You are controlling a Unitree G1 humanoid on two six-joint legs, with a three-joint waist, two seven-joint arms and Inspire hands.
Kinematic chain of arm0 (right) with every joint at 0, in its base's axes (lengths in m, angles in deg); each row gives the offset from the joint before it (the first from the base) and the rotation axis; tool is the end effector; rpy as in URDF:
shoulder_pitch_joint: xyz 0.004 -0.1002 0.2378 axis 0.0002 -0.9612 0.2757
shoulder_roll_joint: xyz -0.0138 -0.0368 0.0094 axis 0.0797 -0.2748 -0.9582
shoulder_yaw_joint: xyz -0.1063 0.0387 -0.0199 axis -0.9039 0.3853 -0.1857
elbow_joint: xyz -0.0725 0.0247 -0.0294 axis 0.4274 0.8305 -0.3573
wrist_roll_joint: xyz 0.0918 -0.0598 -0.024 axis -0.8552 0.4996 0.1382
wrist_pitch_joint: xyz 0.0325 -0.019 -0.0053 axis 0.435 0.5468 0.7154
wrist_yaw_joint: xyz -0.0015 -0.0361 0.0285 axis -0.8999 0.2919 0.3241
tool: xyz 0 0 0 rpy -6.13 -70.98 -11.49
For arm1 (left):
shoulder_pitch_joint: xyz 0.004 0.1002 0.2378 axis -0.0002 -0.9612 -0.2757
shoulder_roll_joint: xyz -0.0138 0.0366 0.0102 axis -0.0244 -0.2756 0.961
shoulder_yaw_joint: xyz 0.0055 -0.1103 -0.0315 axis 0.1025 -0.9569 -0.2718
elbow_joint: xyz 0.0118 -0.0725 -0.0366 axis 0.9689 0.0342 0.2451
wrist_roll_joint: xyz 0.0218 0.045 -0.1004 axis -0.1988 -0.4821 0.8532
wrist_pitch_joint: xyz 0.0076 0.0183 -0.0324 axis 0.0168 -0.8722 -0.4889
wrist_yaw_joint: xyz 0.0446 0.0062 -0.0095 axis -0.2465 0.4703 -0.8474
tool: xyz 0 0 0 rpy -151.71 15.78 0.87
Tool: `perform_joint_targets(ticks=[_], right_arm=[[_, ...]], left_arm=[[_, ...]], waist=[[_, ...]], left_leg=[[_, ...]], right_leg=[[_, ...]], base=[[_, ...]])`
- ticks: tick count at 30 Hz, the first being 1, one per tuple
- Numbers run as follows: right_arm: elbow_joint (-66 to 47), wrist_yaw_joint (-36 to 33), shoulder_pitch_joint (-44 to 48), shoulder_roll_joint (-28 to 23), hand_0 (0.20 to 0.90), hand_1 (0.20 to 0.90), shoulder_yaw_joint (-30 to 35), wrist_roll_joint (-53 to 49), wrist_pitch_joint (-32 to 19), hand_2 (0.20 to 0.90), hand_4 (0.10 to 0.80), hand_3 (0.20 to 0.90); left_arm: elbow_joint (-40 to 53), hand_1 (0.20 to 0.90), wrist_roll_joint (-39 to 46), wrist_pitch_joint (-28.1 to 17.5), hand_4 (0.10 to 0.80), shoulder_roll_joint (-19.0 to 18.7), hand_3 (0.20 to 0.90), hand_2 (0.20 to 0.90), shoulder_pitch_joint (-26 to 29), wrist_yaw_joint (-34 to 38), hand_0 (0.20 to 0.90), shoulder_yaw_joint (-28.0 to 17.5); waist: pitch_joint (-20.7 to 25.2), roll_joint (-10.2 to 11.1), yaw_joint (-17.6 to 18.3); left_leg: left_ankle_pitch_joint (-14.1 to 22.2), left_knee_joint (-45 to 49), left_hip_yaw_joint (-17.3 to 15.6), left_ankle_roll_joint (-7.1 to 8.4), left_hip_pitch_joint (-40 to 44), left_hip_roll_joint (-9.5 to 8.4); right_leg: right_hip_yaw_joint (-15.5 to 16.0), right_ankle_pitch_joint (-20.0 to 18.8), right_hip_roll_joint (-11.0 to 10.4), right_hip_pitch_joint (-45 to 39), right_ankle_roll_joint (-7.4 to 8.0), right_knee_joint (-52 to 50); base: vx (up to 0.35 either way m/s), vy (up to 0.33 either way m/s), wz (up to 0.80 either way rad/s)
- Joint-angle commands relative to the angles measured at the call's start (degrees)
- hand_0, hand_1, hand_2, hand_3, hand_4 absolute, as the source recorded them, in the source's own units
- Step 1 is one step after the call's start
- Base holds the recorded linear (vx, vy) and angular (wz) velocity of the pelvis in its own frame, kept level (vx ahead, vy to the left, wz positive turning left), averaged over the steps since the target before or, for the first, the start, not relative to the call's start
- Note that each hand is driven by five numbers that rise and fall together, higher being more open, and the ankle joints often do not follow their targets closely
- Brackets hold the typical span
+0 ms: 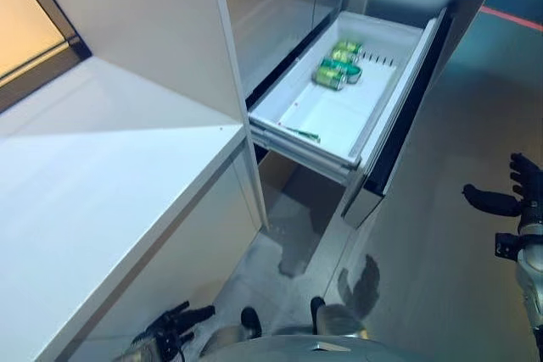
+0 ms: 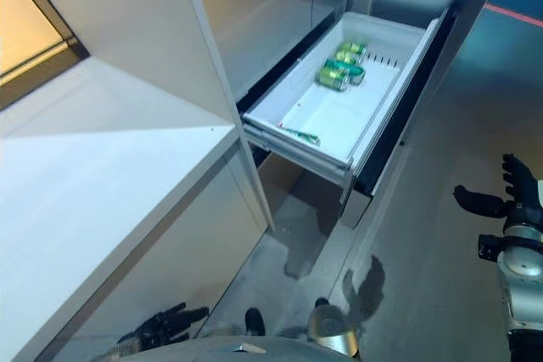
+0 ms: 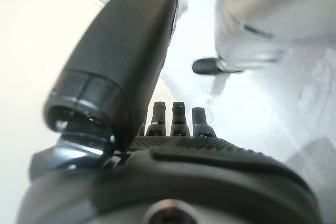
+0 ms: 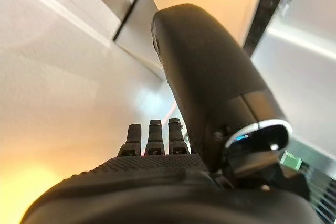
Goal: Put drinks into fridge and close the fridge
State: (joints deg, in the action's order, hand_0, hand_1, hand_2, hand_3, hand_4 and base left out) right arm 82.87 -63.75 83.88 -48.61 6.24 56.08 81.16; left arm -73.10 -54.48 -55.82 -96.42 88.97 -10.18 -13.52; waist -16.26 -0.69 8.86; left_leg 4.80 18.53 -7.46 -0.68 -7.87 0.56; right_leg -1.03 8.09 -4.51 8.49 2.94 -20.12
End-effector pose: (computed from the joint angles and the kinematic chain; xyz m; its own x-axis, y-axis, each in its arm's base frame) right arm 0.1938 -0.3492 0.0718 0.8243 -0.5641 -0.0480 0.4761 0.7366 -0.4803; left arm 0.1027 0.2545 -0.1204 0.3911 0.1720 -0.9042 -0.4197 0.9076 -0.0089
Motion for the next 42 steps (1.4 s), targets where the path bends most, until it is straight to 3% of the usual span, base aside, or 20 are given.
perform_joint_targets(ticks=[1,6,14,21,29,42], right_arm=[[-0.2,-3.0,10.3,-4.2,0.9,0.9,-2.1,-1.2,-8.0,0.9,0.8,0.9],[2.3,-4.5,19.7,-5.8,0.9,0.9,-8.7,-0.3,-8.7,0.9,0.8,0.9],[3.0,-1.9,29.6,-6.3,0.9,0.9,-14.7,-1.1,-13.4,0.9,0.8,0.9],[0.8,0.7,36.5,-3.2,0.9,0.9,-20.2,0.1,-17.5,0.9,0.8,0.9],[-0.2,4.2,46.8,1.0,0.9,0.9,-27.8,0.4,-17.7,0.9,0.8,0.9],[9.4,4.6,60.5,11.5,0.9,0.9,-37.2,-10.9,-13.5,0.9,0.8,0.9]], left_arm=[[3.5,0.9,3.8,-2.7,0.8,-3.4,0.9,0.9,1.6,2.1,0.9,3.0],[4.6,0.9,6.0,-4.6,0.8,-4.3,0.9,0.9,5.1,3.2,0.9,5.5],[4.3,0.9,4.6,-5.2,0.8,-4.2,0.9,0.9,6.1,4.6,0.9,6.0],[3.1,0.9,4.1,-5.1,0.8,-3.3,0.9,0.9,5.6,3.5,0.9,6.2],[1.8,0.9,3.6,-3.8,0.8,-2.3,0.9,0.9,5.3,3.3,0.9,7.3],[-0.5,0.9,2.7,-2.5,0.8,-2.6,0.9,0.9,6.1,2.2,0.9,11.2]], waist=[[-1.7,1.6,-3.5],[-5.7,1.2,-4.7],[-7.0,0.5,-6.5],[-7.4,-0.1,-7.8],[-6.7,-0.4,-10.4],[-4.9,0.3,-16.4]], left_leg=[[11.8,13.6,4.2,-4.51,-6.1,-4.31],[13.4,21.3,5.3,-5.06,-14.0,-5.42],[14.7,26.5,5.5,-4.82,-17.9,-6.08],[13.4,24.0,5.4,-4.57,-15.8,-5.89],[11.1,19.0,5.8,-3.89,-11.2,-5.53],[6.6,9.4,8.8,-2.87,-5.1,-5.91]], right_leg=[[3.6,5.2,1.3,5.0,-5.34,-11.8],[4.2,7.3,1.3,13.0,-6.57,-20.2],[5.2,8.7,0.8,16.5,-7.29,-24.7],[5.7,7.4,0.6,14.4,-7.01,-22.3],[6.5,5.5,0.3,8.8,-6.55,-16.6],[9.3,1.3,-0.1,0.6,-5.15,-5.5]], base=[[-0.167,-0.015,0.04],[-0.163,-0.011,0.11],[-0.015,-0.006,0.03],[0.057,0.028,0.01],[0.122,0.043,0.01],[0.103,0.041,0.16]])
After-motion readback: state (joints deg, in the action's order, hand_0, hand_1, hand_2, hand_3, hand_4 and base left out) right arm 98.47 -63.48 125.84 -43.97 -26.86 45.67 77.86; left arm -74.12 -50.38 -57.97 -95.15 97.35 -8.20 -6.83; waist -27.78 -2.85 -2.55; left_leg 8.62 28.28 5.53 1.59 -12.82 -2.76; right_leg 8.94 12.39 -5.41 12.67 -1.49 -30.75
